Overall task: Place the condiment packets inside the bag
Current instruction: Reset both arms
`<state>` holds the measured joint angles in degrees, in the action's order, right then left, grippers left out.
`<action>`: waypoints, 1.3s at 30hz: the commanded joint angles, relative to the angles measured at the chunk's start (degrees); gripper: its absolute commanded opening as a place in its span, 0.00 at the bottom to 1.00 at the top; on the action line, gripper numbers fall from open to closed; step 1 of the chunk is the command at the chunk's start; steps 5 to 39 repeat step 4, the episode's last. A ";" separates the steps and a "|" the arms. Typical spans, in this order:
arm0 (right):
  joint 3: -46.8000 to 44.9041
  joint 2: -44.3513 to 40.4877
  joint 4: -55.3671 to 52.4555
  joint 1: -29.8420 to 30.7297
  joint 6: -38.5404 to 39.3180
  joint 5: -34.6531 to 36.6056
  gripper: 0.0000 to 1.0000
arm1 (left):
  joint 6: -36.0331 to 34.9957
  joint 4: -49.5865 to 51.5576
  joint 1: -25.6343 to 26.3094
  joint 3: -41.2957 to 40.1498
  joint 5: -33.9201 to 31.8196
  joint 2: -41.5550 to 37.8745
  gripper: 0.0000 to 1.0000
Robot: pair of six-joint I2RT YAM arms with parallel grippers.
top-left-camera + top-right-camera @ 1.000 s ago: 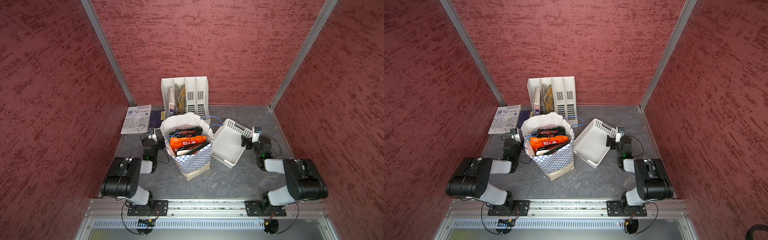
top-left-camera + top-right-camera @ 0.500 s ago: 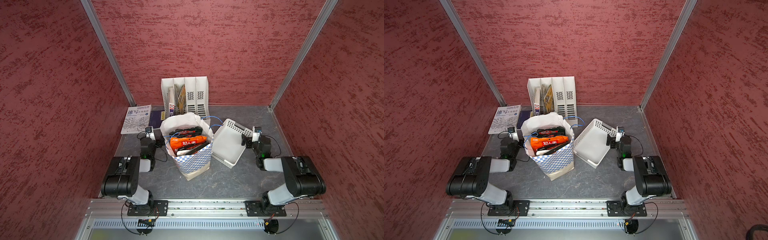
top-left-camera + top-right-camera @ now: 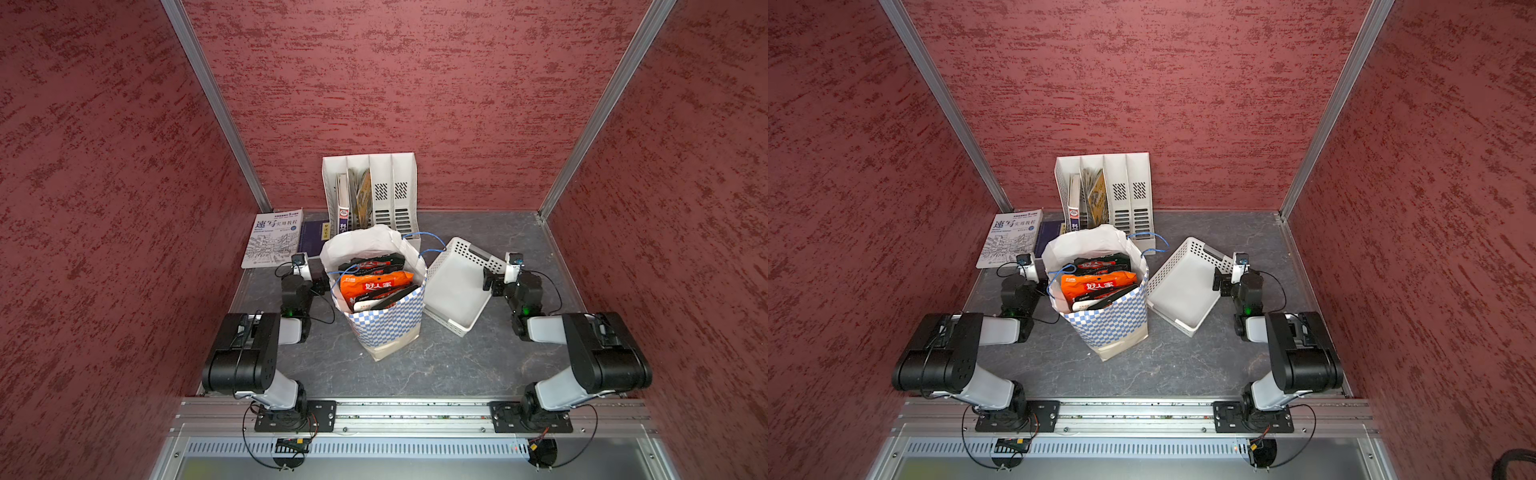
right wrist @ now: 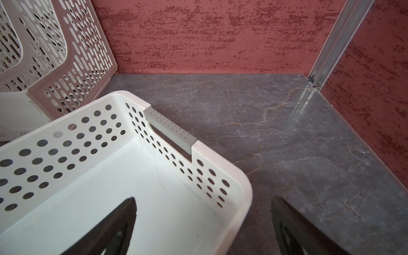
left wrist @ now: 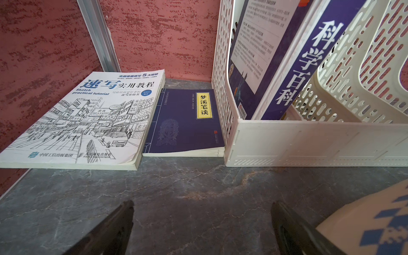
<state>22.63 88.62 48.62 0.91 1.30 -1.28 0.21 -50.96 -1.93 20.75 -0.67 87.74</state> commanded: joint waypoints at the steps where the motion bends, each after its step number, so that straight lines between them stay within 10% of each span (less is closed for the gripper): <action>1: -0.09 -0.42 2.00 -0.21 -0.36 0.73 0.99 | 0.22 0.14 -0.52 0.87 1.45 -0.36 1.00; 39: 0.02 -0.45 1.95 -0.25 -0.35 0.75 0.99 | -0.05 -0.75 0.06 0.61 0.69 -0.34 1.00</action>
